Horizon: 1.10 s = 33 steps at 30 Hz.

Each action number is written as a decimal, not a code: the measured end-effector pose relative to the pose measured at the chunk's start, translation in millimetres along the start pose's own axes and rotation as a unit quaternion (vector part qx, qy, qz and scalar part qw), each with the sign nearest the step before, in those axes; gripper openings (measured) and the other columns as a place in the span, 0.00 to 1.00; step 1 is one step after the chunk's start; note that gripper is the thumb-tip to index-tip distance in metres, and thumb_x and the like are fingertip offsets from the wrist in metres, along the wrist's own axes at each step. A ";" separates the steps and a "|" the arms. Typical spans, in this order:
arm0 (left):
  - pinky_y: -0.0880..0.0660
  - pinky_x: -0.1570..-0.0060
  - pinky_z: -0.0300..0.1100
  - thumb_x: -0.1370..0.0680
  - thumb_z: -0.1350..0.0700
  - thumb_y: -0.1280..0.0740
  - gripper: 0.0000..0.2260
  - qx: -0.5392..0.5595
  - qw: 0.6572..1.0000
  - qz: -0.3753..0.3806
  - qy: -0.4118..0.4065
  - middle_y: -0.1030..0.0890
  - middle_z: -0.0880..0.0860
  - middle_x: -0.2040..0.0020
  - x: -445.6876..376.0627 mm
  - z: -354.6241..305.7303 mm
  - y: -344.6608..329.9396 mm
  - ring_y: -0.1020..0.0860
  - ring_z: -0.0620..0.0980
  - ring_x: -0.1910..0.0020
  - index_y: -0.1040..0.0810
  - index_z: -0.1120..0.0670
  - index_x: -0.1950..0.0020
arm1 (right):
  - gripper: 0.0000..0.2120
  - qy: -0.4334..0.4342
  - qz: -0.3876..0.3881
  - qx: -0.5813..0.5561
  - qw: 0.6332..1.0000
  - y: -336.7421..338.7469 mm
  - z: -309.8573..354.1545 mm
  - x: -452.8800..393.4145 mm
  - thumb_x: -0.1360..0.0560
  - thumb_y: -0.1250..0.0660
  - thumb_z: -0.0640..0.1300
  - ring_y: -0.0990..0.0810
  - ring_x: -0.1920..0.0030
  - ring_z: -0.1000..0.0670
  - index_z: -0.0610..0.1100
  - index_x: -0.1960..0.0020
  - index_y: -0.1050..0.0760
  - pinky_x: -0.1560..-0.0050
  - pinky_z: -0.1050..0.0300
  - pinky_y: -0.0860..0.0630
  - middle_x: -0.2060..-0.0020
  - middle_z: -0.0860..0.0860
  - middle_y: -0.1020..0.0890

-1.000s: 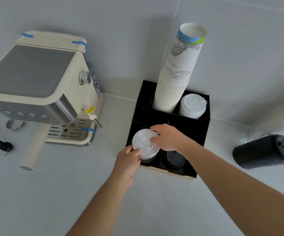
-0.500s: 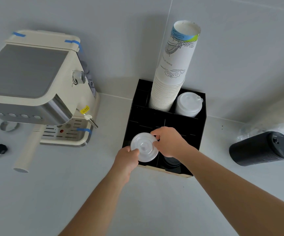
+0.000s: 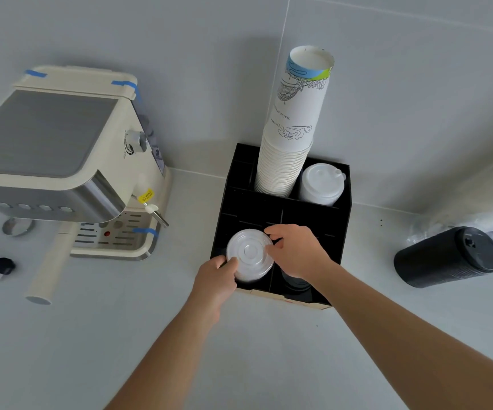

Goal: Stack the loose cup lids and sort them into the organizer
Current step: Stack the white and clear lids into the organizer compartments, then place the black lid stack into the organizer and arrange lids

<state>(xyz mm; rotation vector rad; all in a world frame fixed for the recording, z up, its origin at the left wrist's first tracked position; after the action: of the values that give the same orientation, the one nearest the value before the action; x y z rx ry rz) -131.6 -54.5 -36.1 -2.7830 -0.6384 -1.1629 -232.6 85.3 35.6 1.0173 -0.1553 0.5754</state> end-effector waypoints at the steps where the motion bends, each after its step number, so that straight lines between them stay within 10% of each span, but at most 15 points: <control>1: 0.32 0.53 0.46 0.32 0.48 0.37 0.09 0.003 1.000 0.002 -0.005 0.28 0.52 0.60 2.0 -0.4 0.5 0.31 0.49 0.59 0.25 0.52 0.58 | 0.16 -0.004 -0.001 -0.006 1.000 1.5 -1.0 2.2 0.22 0.35 0.43 0.18 0.43 0.45 0.43 0.36 0.22 0.40 0.51 0.21 0.43 0.48 0.16; 5: 0.31 0.53 0.46 0.27 0.54 0.35 0.05 0.026 0.999 0.027 -0.003 0.36 0.47 0.71 7.5 1.0 6.4 0.39 0.50 0.69 0.27 0.56 0.59 | 0.20 -0.024 0.006 -0.057 0.998 6.0 -9.0 11.3 0.21 0.35 0.47 0.21 0.37 0.51 0.47 0.30 0.25 0.36 0.58 0.27 0.35 0.51 0.19; 10: 0.23 0.45 0.46 0.21 0.56 0.34 0.18 0.069 0.997 0.020 -0.033 0.20 0.56 0.41 19.5 2.1 19.0 0.20 0.54 0.43 0.27 0.56 0.31 | 0.20 -0.057 -0.022 -0.174 0.983 19.2 -24.7 29.3 0.22 0.34 0.48 0.21 0.43 0.54 0.49 0.31 0.23 0.44 0.64 0.29 0.40 0.54 0.17; 33: 0.24 0.43 0.51 0.20 0.54 0.38 0.13 0.196 0.967 0.163 -0.012 0.15 0.57 0.44 87.9 -15.7 -86.4 0.17 0.54 0.44 0.21 0.57 0.39 | 0.12 -0.183 -0.141 -0.662 0.713 73.2 -190.9 150.9 0.19 0.38 0.40 0.16 0.43 0.43 0.38 0.41 0.19 0.43 0.49 0.22 0.45 0.44 0.14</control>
<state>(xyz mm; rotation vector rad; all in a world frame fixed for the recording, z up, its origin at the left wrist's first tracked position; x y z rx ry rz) -120.9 52.0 27.1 -2.4459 -0.3431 -0.8346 -170.2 331.3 47.7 -0.3035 -0.6470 -0.1229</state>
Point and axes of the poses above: each hand's wrist, its own x-axis away from the middle knuckle, its own y-axis out of the back of the hand, z = x × y, the point moved 4 cm from there along -x, towards the middle knuckle
